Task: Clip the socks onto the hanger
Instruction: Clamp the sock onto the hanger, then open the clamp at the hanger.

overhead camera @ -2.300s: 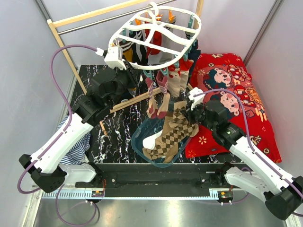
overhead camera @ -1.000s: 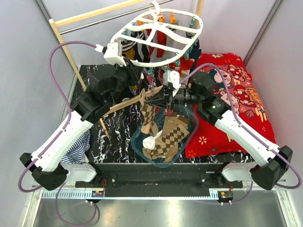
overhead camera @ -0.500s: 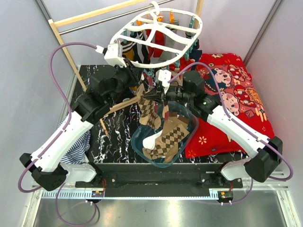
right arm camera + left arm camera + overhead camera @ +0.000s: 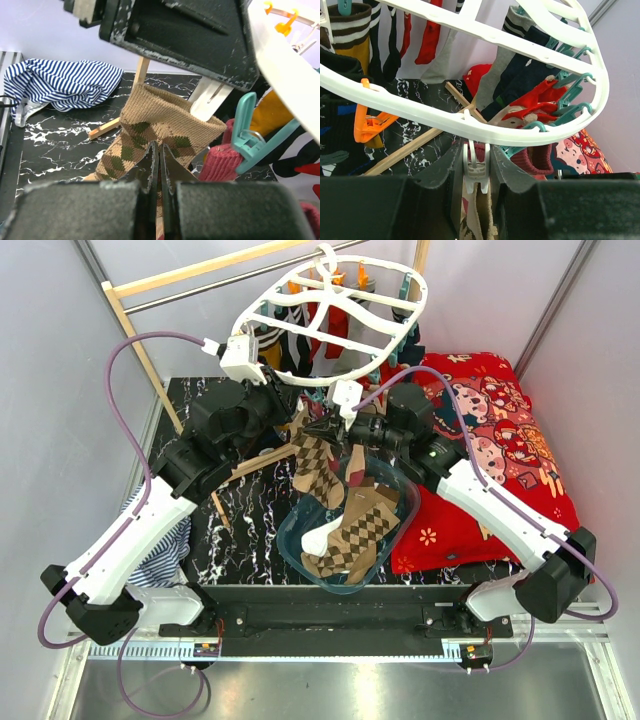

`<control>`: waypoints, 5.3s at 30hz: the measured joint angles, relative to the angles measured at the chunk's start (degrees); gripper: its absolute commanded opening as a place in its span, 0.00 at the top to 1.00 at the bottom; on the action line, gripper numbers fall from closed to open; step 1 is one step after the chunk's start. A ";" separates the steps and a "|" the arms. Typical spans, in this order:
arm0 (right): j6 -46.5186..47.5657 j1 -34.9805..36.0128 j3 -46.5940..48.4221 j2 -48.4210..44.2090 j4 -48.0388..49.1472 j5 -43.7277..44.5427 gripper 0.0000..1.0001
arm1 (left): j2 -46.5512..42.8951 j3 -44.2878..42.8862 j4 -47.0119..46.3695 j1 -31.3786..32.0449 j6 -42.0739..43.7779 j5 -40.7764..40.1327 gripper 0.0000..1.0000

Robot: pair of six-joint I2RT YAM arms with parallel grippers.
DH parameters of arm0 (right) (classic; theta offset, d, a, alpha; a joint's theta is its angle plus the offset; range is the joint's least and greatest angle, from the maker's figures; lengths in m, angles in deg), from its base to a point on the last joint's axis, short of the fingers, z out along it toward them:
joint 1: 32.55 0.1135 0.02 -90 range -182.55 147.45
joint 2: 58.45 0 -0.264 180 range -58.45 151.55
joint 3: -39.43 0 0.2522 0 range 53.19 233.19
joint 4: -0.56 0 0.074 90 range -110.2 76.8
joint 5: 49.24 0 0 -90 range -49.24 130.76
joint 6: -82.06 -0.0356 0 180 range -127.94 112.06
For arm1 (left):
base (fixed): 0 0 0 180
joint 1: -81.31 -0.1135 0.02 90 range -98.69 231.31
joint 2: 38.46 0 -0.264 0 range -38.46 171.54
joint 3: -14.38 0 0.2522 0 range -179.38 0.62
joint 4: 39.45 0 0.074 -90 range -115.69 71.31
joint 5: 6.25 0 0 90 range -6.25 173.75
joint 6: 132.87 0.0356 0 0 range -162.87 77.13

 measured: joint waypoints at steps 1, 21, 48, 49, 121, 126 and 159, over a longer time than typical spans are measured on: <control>0.11 0.00 0.11 0.13 0.00 0.11 1.00 | -0.02 0.17 -0.07 0.00 0.00 0.00 0.99; -0.15 0.00 0.87 1.14 0.00 -0.13 1.00 | -0.33 0.31 -0.76 0.00 -0.02 0.52 0.99; -0.11 0.00 0.87 1.14 -0.02 0.15 1.00 | -1.09 0.44 -1.16 0.00 -0.44 2.12 0.99; -0.09 0.00 0.87 1.14 -0.02 0.22 1.00 | -1.09 0.44 -1.16 0.00 -0.42 2.12 0.99; 1.16 -0.24 3.50 1.18 -0.90 5.11 1.00 | -15.10 7.85 1.27 -17.77 10.67 9.73 0.16; 1.14 -0.24 3.45 1.11 -0.87 5.11 1.00 | -17.62 18.53 -6.40 -18.29 18.45 10.80 0.18; 1.07 -1.31 2.14 -0.11 1.05 5.07 1.00 | -4.92 28.59 -44.39 -9.01 35.15 -1.60 0.26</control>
